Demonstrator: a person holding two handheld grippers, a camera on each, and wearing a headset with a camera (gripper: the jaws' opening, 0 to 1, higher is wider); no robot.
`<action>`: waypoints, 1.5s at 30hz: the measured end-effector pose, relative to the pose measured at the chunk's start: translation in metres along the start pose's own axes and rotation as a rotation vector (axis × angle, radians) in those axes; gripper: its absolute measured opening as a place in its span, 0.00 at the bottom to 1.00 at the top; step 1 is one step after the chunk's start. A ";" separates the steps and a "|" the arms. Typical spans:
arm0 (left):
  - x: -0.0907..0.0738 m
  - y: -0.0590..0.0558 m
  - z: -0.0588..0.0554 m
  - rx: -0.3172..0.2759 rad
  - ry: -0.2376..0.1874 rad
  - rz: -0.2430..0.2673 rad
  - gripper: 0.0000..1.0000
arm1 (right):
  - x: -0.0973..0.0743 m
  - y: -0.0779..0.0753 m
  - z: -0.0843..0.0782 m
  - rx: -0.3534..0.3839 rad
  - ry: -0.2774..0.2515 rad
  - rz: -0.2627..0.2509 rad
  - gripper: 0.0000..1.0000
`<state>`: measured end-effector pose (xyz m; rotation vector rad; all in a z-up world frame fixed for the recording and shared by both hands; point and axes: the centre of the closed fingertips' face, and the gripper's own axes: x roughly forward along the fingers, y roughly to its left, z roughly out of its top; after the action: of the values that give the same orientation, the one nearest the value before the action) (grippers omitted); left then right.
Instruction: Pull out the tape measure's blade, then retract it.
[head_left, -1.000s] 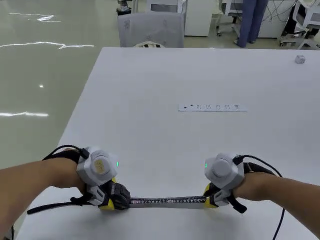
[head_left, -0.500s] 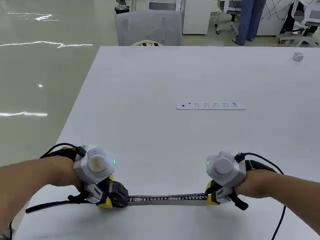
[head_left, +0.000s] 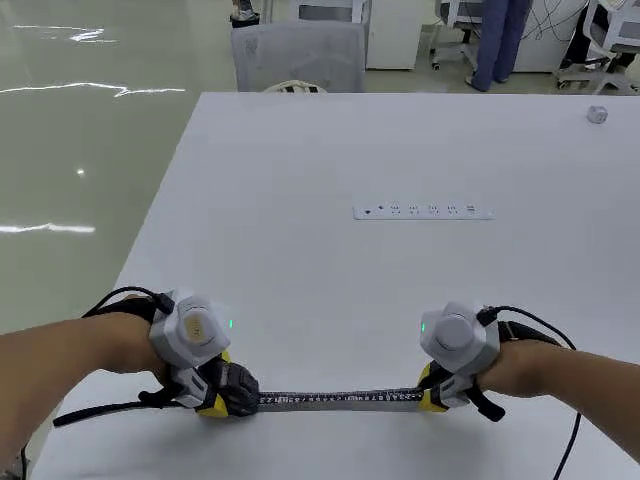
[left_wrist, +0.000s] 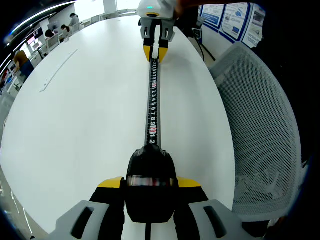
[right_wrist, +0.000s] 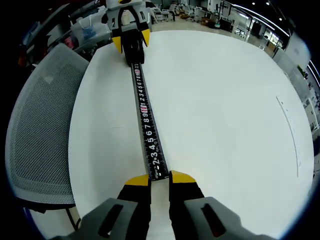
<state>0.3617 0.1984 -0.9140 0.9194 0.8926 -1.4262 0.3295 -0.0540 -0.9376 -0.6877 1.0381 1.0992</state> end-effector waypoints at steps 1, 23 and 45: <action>0.000 0.000 0.000 0.000 0.000 0.000 0.34 | 0.000 -0.001 0.000 0.003 -0.002 -0.001 0.12; 0.000 0.000 0.000 -0.003 -0.003 -0.002 0.35 | 0.001 0.002 -0.004 -0.025 -0.023 -0.019 0.14; 0.001 -0.001 0.000 -0.014 -0.008 -0.020 0.35 | 0.004 0.003 0.005 -0.057 -0.057 -0.011 0.16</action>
<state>0.3606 0.1975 -0.9151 0.8958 0.9066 -1.4379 0.3285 -0.0470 -0.9392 -0.7035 0.9567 1.1363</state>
